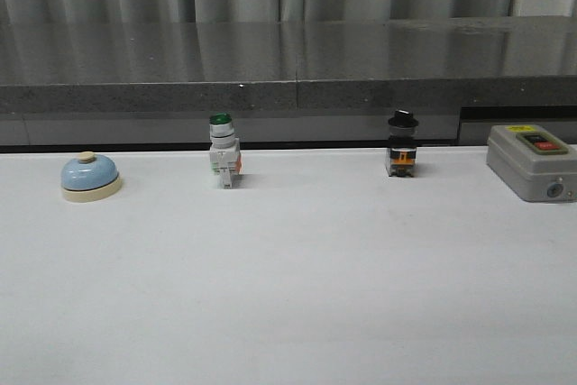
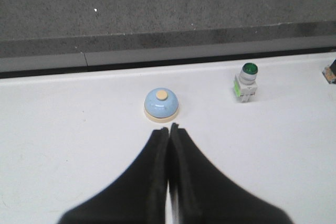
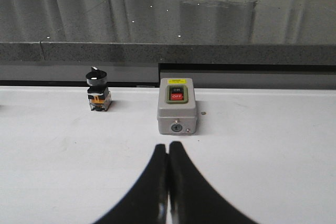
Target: Place and press bell with both arms
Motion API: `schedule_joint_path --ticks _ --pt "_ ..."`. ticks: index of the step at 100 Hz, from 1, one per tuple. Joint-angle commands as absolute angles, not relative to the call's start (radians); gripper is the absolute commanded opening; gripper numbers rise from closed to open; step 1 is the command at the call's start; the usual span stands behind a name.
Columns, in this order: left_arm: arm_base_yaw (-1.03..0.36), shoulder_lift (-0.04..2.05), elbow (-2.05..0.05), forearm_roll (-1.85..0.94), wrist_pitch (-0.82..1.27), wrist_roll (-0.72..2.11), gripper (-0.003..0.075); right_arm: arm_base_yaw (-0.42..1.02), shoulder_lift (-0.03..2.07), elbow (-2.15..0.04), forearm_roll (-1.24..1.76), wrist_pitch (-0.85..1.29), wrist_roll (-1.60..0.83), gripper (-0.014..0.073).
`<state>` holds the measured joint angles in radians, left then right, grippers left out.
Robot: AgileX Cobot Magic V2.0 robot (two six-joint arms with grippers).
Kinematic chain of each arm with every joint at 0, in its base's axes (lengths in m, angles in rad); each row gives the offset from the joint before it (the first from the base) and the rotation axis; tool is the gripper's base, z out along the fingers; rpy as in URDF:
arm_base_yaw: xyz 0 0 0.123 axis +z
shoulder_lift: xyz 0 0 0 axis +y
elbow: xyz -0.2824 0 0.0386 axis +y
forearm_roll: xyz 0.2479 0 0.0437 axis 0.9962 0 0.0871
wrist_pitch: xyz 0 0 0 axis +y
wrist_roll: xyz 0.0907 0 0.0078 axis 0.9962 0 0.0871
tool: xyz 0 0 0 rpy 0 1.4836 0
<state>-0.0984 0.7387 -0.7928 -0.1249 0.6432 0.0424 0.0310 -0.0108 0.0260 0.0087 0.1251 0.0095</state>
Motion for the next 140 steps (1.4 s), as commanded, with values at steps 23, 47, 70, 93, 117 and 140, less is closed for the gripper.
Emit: schedule_joint_path --ticks 23,47,70,93,117,140 --pt "-0.097 0.867 -0.84 -0.137 0.624 0.035 -0.002 0.026 -0.029 0.012 0.007 0.04 0.0 -0.006" --pt "-0.097 0.879 -0.84 -0.137 0.644 0.041 0.0209 0.026 -0.029 0.012 0.007 0.04 0.0 -0.006" --pt "-0.097 0.879 -0.84 -0.122 0.664 0.041 0.072 0.026 -0.029 0.012 0.007 0.04 0.0 -0.006" --pt "-0.097 0.879 -0.84 -0.122 0.663 0.043 0.0671 0.026 -0.029 0.012 0.007 0.04 0.0 -0.006" --pt "-0.097 0.92 -0.84 -0.189 0.629 0.043 0.0671 0.026 -0.029 0.012 0.007 0.04 0.0 -0.006" --pt "-0.097 1.095 -0.886 -0.215 0.546 0.043 0.0671 0.026 -0.029 0.012 0.007 0.04 0.0 -0.006"
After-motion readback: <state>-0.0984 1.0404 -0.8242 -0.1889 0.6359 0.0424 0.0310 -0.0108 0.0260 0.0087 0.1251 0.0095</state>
